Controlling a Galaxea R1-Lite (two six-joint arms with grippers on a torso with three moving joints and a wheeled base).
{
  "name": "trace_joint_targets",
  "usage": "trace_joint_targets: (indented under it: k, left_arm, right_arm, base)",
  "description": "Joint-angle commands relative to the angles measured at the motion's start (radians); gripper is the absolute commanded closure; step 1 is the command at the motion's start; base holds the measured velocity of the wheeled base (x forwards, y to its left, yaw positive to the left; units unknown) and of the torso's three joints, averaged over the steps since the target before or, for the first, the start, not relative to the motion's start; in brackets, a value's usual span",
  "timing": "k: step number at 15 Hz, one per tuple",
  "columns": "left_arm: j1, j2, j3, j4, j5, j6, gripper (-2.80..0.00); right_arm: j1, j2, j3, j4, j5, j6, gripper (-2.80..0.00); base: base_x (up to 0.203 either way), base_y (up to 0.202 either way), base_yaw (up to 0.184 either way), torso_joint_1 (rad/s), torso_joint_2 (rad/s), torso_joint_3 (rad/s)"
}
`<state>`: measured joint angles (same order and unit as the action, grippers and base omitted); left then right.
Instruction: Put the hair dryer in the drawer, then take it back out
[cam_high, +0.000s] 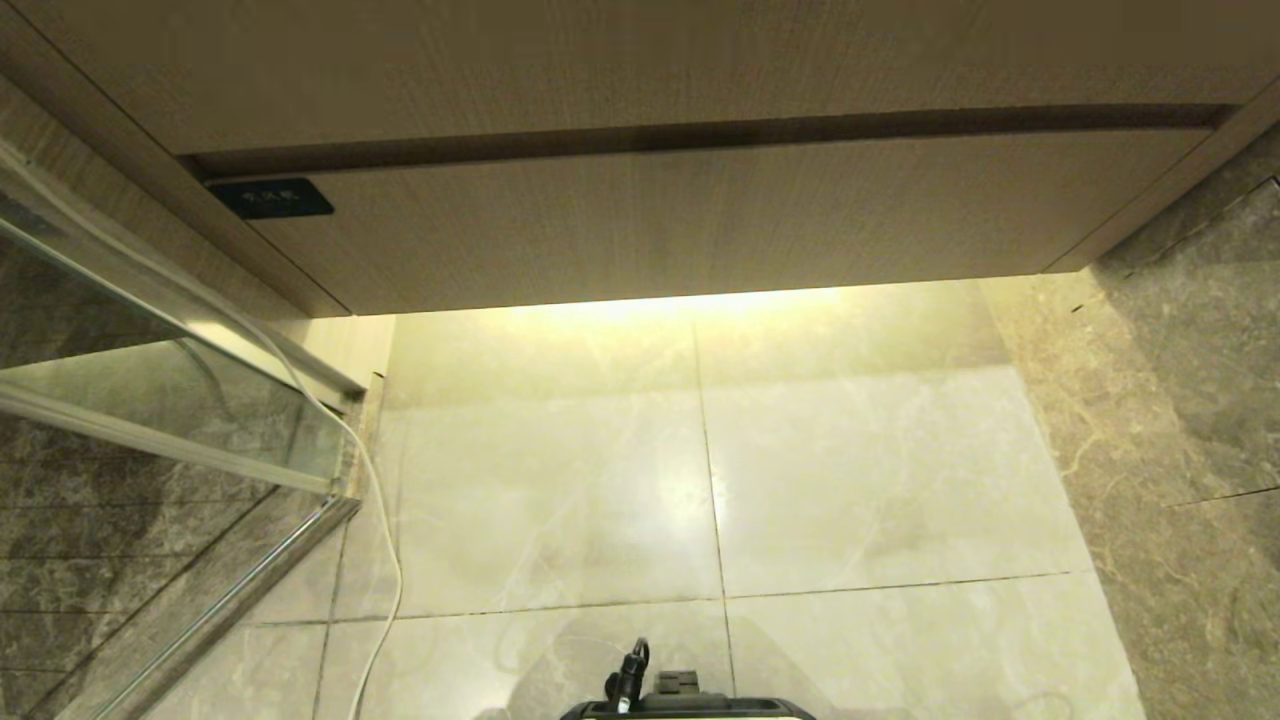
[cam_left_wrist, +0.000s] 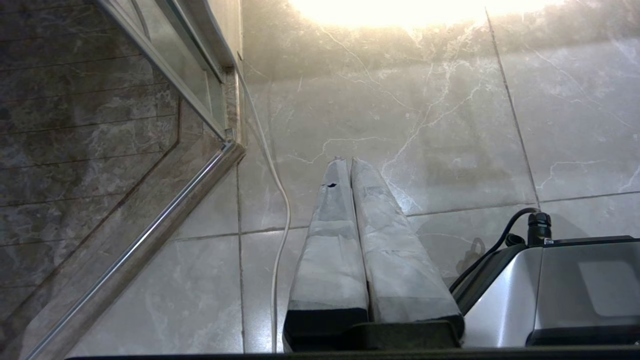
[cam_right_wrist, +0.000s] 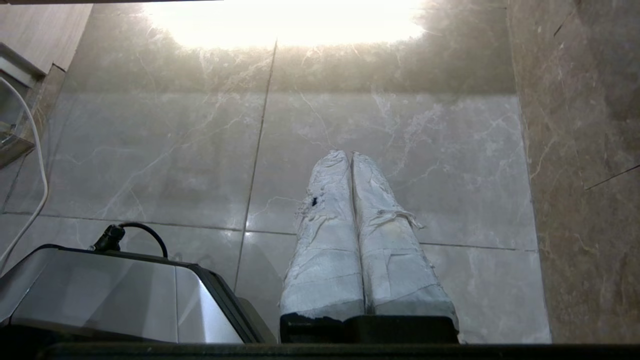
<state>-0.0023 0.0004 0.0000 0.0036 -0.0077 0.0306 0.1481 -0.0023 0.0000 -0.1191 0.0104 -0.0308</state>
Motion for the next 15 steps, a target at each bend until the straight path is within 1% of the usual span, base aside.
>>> trace_joint_targets:
  k: [1,15]
  left_arm:
    - [0.001,0.0,0.001,-0.001,0.0,0.0,0.0]
    - [-0.001,0.0,0.001,-0.001,0.0,0.0,0.0]
  right_arm:
    - [0.001,-0.038,0.04,-0.001,0.0,-0.001,0.0]
    - [0.001,-0.038,0.04,-0.001,0.0,0.002,0.0]
  base:
    - [0.0,0.0,0.0,0.0,0.0,0.0]
    - [0.0,0.0,0.0,0.0,0.0,0.0]
